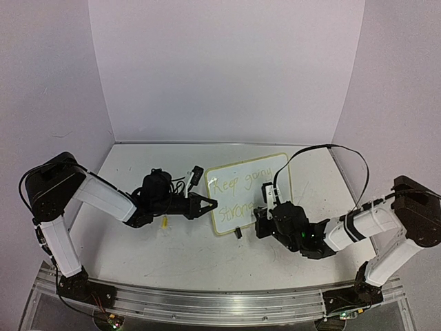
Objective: Write a sentence on the whiteboard
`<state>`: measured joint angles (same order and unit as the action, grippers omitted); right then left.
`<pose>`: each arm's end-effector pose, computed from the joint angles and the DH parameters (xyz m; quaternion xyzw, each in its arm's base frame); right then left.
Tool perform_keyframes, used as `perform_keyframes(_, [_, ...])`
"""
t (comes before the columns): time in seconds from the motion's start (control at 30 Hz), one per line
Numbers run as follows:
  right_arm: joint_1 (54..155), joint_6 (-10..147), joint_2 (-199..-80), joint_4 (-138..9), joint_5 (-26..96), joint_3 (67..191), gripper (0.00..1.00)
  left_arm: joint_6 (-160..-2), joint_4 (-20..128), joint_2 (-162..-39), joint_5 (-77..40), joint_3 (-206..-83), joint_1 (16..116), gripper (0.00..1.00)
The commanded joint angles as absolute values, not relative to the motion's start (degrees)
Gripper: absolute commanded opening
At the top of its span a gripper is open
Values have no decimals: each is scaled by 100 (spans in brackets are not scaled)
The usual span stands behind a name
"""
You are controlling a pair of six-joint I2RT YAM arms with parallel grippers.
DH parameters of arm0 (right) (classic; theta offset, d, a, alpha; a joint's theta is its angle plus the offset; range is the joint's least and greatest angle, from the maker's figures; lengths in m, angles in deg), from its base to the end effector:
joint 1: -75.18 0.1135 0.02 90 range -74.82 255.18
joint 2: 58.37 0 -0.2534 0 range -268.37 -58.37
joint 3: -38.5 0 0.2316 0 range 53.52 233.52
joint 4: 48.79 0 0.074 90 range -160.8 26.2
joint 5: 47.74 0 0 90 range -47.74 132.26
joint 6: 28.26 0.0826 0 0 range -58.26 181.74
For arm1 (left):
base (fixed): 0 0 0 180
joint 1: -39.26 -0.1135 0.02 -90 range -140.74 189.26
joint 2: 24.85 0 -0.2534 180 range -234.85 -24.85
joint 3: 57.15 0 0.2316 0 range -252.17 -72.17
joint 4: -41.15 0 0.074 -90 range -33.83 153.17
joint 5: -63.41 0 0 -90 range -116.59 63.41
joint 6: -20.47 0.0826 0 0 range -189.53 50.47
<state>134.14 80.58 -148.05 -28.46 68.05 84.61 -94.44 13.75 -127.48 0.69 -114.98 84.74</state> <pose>0.1972 0.2580 0.1487 -0.1639 0.8067 0.1918 0.5344 0.2397 -0.2978 0.1535 0.2772 0.7457 -0.4869 0.3606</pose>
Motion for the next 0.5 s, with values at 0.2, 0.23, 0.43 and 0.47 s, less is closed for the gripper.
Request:
perform_keyframes(0.2, [13161, 8073, -14471, -2809, 6827, 8367, 0, -9344, 1493, -12505, -22, -11433, 8478, 0])
perform_keyframes(0.23, [13157, 8056, -14513, -2767, 6821, 8382, 0, -9346, 1495, -12499, -23, -11432, 8479, 0])
perform_keyframes(0.43, [13022, 7902, -14896, -2436, 6820, 8518, 0, -9353, 1507, -12514, -7, -11456, 8480, 0])
perform_keyframes(0.47, [13008, 7888, -14937, -2400, 6830, 8556, 0, -9353, 1506, -12525, -1, -11460, 8474, 0])
